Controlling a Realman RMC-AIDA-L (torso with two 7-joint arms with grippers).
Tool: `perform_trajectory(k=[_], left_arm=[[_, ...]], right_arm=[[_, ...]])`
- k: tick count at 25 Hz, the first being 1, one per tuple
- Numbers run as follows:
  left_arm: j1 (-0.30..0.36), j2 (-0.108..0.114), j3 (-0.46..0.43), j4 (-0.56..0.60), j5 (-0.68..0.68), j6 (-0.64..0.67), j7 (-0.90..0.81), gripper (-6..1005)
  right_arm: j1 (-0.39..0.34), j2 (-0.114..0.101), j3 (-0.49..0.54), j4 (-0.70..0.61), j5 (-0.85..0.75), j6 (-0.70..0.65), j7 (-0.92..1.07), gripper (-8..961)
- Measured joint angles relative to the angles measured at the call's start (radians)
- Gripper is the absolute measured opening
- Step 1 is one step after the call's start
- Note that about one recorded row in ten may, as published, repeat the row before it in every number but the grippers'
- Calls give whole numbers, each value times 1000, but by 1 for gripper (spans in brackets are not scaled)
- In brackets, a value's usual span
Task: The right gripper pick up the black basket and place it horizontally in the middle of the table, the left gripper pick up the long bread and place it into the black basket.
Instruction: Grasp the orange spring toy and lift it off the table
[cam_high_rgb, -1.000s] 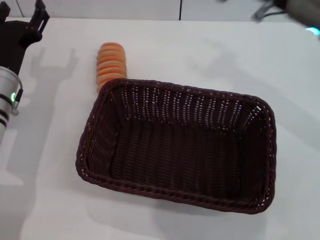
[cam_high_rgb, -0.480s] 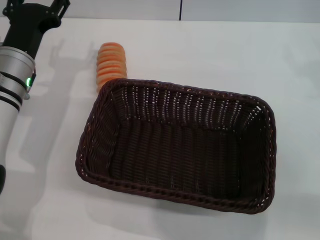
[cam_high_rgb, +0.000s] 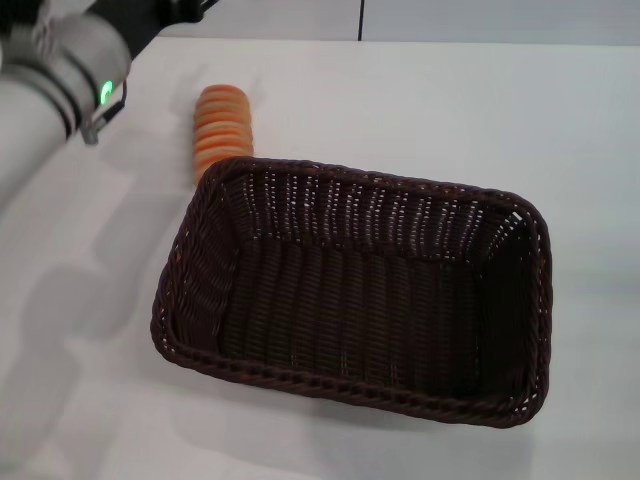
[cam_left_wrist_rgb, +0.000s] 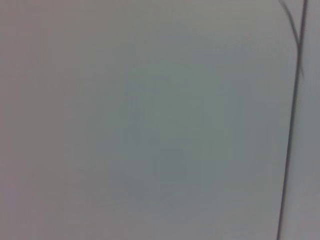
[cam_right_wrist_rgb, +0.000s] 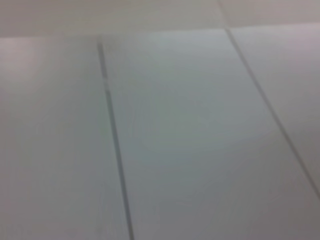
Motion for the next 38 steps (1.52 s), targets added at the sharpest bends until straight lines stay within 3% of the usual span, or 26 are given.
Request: perform_trajectory(k=[1,2,3,4,6,8,13,18,28,36,38], left_arm=[[0,0,0,0,0,0,0,847],[-18,-14,-41,-57,17,-160,18,847],[-83,-54,-119,-117,40,-450,77,847],[-83,-54,-119,-117,40,-450,77,847],[-146,-72,-155,-103,47,-626,101,847],[-237,-69,-163,2,59,-749,72,847],[-332,-68,-178,169,65,-765,62,847],[-357,-68,-189,254,65,-715,55,847],[-377,-68,-204,345,57,-679,56,843],[-378,-66,-206,340,11,-707,88,833],[-378,-66,-206,343,-7,-716,141,753]], right_arm=[[0,0,0,0,0,0,0,839],[0,0,3,26,1,-13,22,839],[2,-2,7,58,3,-29,50,840],[2,-2,7,58,3,-29,50,840],[1,-2,9,74,5,-39,60,840],[1,-2,9,86,6,-47,64,840],[4,-2,10,96,3,-58,67,841],[6,-3,7,96,-2,-61,68,840],[9,-6,5,94,-5,-65,68,841],[10,-7,4,95,-5,-66,80,841],[10,-9,5,97,-5,-66,94,841]])
